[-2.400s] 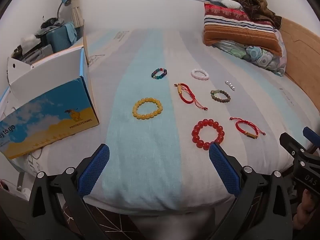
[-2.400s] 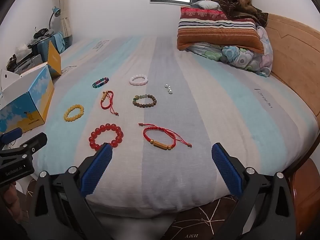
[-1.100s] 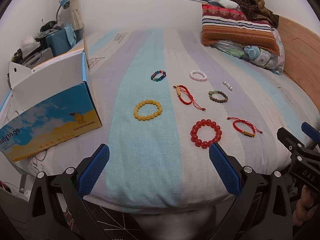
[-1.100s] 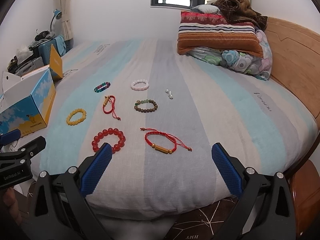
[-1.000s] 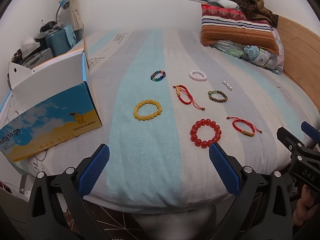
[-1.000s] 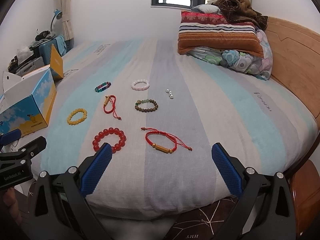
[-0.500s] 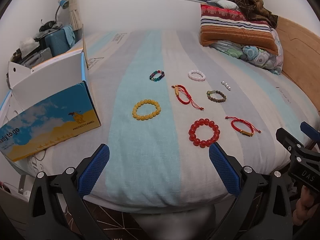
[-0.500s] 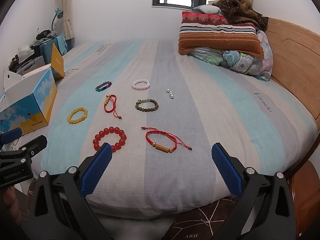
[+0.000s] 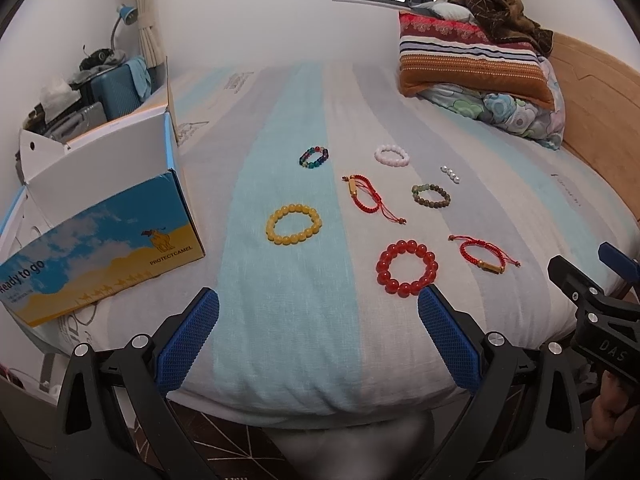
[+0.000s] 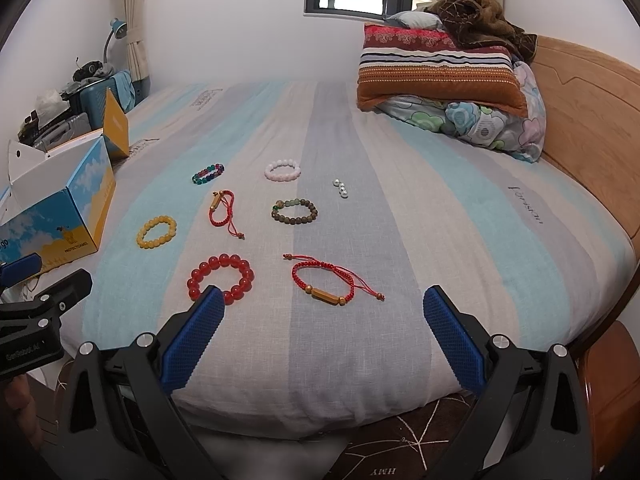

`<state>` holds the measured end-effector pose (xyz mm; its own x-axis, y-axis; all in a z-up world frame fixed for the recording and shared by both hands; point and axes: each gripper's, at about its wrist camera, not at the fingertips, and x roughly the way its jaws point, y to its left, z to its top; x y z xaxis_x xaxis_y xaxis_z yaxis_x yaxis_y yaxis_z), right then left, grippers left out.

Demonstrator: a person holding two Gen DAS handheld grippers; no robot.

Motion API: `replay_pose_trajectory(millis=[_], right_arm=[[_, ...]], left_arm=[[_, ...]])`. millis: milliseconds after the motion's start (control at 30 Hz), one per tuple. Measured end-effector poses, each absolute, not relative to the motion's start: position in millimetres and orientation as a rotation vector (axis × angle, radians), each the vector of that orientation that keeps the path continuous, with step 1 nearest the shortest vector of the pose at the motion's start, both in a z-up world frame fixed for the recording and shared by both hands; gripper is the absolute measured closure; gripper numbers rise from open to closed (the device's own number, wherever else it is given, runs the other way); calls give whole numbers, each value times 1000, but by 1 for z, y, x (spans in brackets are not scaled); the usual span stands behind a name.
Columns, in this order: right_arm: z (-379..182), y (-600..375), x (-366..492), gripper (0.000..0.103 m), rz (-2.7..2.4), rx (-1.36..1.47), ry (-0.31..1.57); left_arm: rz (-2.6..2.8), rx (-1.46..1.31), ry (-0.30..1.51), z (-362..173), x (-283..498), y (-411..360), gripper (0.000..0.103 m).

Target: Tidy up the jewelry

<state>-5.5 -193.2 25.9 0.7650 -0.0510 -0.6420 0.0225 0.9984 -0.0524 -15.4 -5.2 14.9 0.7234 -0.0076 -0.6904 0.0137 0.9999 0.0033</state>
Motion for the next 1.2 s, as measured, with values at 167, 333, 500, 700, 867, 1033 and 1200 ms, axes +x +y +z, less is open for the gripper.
replay_pose_trajectory(millis=[167,333,500,700,867,1033,1200], right_arm=[[26,-194,-5,7,-39,-38,700],[27,-193,-6,7,-38,-35,698],[27,-193,-6,7,-39,-37,697],[28,-194,-6,7,-38,-36,696],[27,-195,-6,7,-36,-34,694],[23,-204,3,8,-37,-34,703],[4,-217,28,12,-50,-51,750]], left_arm=[[-12,18,755,17,-17,-7,6],[-16,16,752,19,-17,-8,6],[-16,17,752,19,-17,-8,6],[-18,18,752,19,-18,-9,6],[-25,20,756,17,-15,-12,6],[-53,31,781,4,6,-23,6],[-89,47,821,-20,40,-41,6]])
